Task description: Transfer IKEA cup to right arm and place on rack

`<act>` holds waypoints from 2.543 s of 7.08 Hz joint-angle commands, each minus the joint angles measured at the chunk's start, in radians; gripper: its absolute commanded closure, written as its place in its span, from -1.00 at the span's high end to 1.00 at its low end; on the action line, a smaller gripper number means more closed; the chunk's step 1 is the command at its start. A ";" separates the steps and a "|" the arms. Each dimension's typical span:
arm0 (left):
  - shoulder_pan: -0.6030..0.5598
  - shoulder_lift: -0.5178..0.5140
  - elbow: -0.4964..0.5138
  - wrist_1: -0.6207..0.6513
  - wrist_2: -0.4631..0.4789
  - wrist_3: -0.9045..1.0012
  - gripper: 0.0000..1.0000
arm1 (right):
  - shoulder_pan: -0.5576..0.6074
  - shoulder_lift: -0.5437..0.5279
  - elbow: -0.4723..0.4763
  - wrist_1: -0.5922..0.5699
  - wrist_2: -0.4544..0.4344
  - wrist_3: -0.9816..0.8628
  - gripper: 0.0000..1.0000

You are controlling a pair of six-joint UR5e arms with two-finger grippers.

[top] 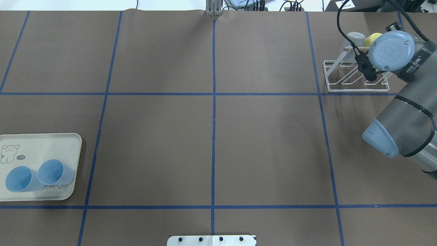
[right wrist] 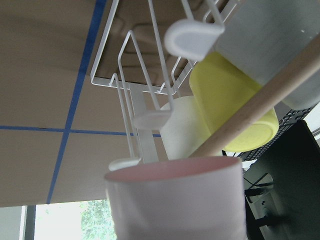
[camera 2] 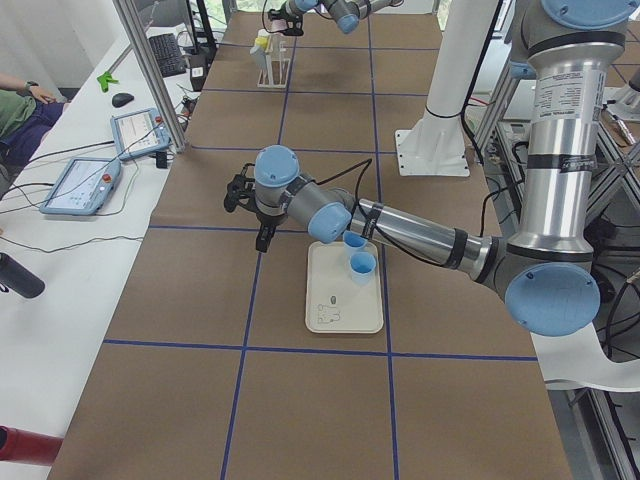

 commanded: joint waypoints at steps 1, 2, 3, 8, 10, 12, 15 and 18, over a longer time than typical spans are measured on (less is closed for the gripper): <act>0.000 -0.001 0.000 -0.001 0.000 0.000 1.00 | -0.009 -0.001 -0.016 0.001 -0.010 0.001 0.10; 0.001 -0.001 0.000 -0.001 0.000 0.000 1.00 | -0.011 0.002 -0.031 0.001 -0.010 0.001 0.12; 0.001 -0.001 0.000 -0.001 0.000 0.000 1.00 | -0.012 0.004 -0.045 0.001 -0.010 0.001 0.13; 0.001 -0.002 -0.002 0.001 0.000 -0.002 1.00 | -0.028 0.007 -0.062 0.001 -0.028 0.001 0.37; 0.003 -0.002 -0.002 0.001 0.002 -0.002 1.00 | -0.032 0.015 -0.076 0.001 -0.028 0.001 0.48; 0.003 -0.002 0.000 0.001 0.002 -0.002 1.00 | -0.034 0.016 -0.080 0.001 -0.028 0.001 0.67; 0.003 -0.002 0.001 -0.001 0.000 -0.002 1.00 | -0.035 0.021 -0.082 0.001 -0.028 0.001 0.82; 0.001 0.001 -0.015 -0.004 0.015 -0.041 1.00 | -0.028 0.085 -0.027 -0.001 0.033 0.040 0.85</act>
